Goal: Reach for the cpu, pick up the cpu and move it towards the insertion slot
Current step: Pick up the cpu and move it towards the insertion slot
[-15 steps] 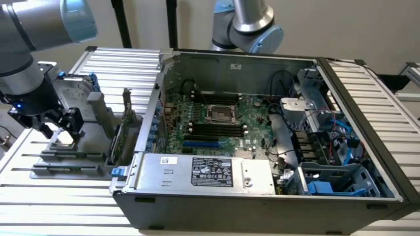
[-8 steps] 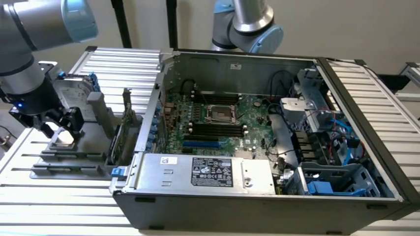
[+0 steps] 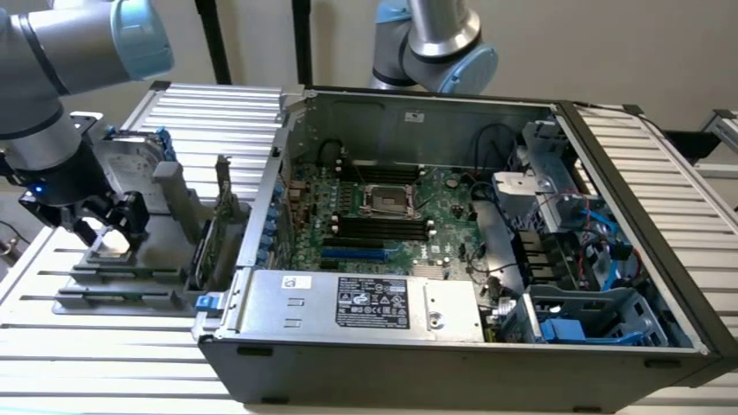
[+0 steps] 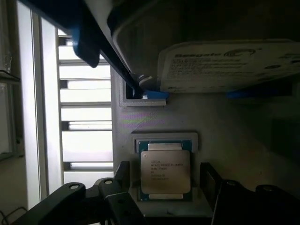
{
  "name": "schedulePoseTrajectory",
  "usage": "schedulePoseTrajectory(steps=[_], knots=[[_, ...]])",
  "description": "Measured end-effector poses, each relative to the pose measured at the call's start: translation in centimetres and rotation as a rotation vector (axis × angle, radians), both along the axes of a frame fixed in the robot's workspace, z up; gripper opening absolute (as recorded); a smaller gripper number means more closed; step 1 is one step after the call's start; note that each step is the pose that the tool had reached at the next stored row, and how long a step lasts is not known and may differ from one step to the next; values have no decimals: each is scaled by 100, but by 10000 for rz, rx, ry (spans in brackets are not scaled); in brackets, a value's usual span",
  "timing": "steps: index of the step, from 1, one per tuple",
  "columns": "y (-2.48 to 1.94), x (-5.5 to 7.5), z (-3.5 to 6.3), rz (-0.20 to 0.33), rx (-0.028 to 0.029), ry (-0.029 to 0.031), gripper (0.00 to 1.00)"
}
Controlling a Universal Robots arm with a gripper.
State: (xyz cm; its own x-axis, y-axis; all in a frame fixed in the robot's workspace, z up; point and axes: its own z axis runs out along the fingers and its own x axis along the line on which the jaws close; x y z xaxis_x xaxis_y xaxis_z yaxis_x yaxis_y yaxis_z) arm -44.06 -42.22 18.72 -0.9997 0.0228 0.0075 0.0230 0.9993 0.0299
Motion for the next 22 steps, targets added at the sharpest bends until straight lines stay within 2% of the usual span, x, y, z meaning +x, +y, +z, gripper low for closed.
schedulePoseTrajectory(steps=[22], knots=[[11, 21, -26, 2, 1, -1, 71]])
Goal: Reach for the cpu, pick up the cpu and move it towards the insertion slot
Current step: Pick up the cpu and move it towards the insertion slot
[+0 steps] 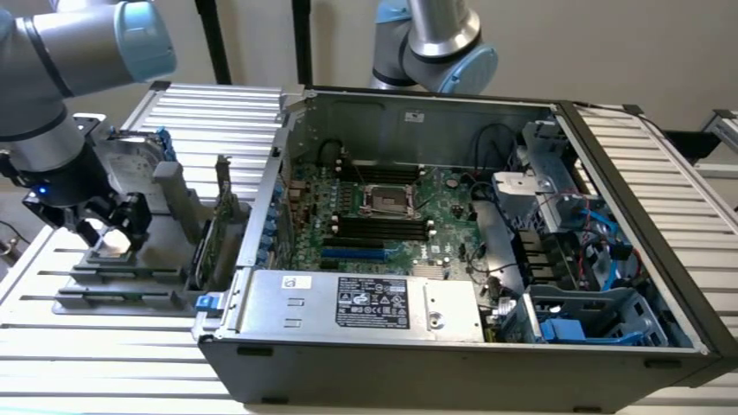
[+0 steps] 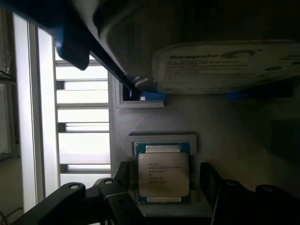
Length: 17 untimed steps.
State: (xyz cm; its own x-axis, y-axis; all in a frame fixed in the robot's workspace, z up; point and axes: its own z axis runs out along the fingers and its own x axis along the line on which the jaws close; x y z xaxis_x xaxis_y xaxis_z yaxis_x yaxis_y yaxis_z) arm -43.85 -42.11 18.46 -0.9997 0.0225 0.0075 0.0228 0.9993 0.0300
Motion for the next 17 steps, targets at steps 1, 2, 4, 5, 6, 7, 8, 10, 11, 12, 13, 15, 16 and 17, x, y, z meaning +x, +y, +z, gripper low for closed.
schedulePoseTrajectory(steps=[1, 2, 4, 5, 6, 7, 8, 10, 11, 12, 13, 15, 16, 17], knots=[[0, 2, 0, 0, 0, 0, 71], [0, 3, 0, 1, 0, 1, 71], [-1, 6, 1, 3, -1, 4, 69], [0, 7, 1, 4, -1, 4, 69], [0, 6, 2, 5, -2, 9, 63], [0, 7, 3, 6, -3, 11, 56], [0, 8, 2, 7, -2, 10, 55], [0, 9, 1, 8, -1, 8, 55], [0, 9, 1, 8, -1, 7, 55], [0, 9, 1, 8, -1, 7, 55], [0, 9, 1, 9, -1, 8, 55], [0, 9, 1, 8, -1, 8, 55], [0, 9, 2, 9, 0, 7, 55], [0, 10, 10, 9, 3, -1, 55]])
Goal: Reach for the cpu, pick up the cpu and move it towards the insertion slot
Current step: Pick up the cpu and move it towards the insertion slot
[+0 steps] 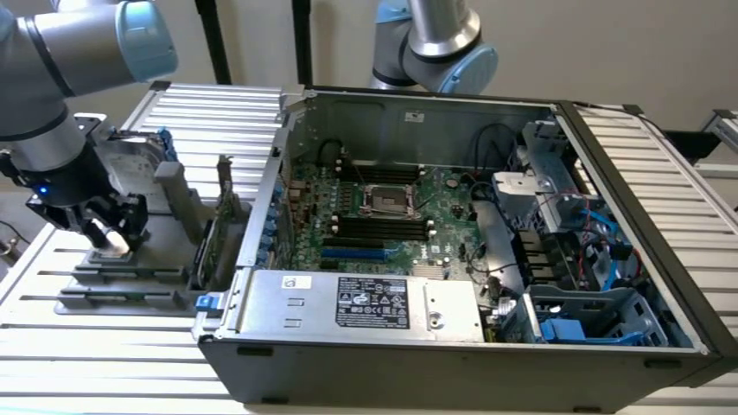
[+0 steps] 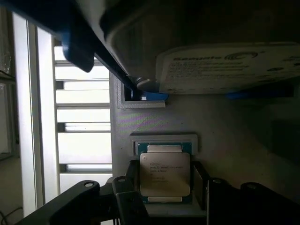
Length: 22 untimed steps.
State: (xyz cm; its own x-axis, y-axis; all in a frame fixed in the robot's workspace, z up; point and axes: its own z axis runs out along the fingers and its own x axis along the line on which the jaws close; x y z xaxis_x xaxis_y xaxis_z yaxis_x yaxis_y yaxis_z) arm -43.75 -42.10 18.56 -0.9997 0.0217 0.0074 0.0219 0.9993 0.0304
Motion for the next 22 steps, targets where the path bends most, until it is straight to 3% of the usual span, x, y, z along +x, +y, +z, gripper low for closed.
schedulePoseTrajectory(steps=[22], knots=[[-17, 17, 980, 178, 10, 9, 55]])
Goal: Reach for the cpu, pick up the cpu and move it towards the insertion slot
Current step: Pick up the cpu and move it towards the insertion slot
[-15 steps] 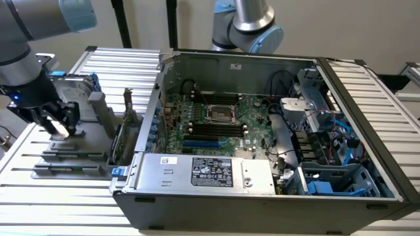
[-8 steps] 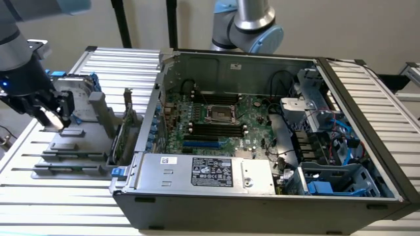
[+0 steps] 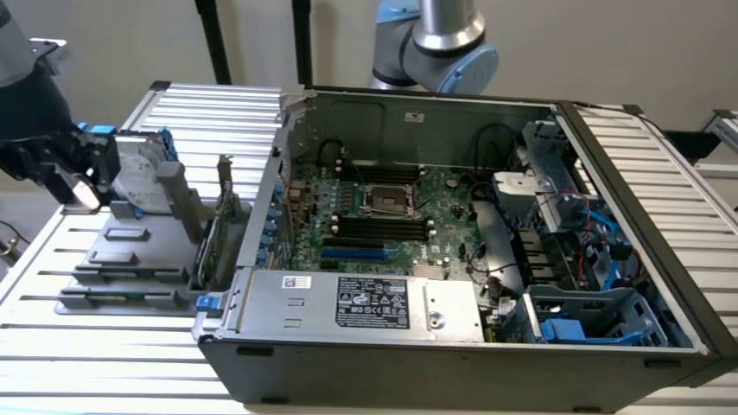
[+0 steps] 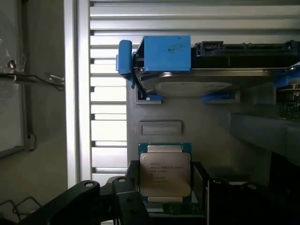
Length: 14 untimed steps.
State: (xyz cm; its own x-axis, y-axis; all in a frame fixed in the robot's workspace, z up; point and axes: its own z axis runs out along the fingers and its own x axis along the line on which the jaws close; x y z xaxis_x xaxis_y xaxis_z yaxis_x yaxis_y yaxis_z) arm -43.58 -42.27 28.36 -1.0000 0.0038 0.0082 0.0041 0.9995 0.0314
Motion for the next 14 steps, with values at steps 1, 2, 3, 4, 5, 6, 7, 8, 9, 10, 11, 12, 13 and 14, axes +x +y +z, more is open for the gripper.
schedulePoseTrajectory(steps=[1, 2, 3, 4, 5, 6, 7, 8, 9, 10, 11, 12, 13, 14], knots=[[-1, 12, 45, 31, 2, 1, 55], [-1, 27, 90, 64, 10, 0, 55], [-2, 46, 135, 98, 21, 1, 55], [-2, 70, 182, 131, 39, 2, 55], [-2, 96, 227, 160, 56, 4, 55], [-2, 122, 271, 190, 74, 6, 55], [-2, 149, 316, 219, 91, 9, 55], [-2, 179, 361, 245, 110, 12, 55], [-2, 211, 407, 269, 129, 17, 55], [-2, 245, 450, 288, 147, 21, 55], [-2, 287, 493, 303, 171, 24, 55], [-2, 328, 532, 313, 192, 31, 55], [-2, 372, 568, 319, 214, 38, 55], [-2, 417, 603, 325, 238, 43, 55]])
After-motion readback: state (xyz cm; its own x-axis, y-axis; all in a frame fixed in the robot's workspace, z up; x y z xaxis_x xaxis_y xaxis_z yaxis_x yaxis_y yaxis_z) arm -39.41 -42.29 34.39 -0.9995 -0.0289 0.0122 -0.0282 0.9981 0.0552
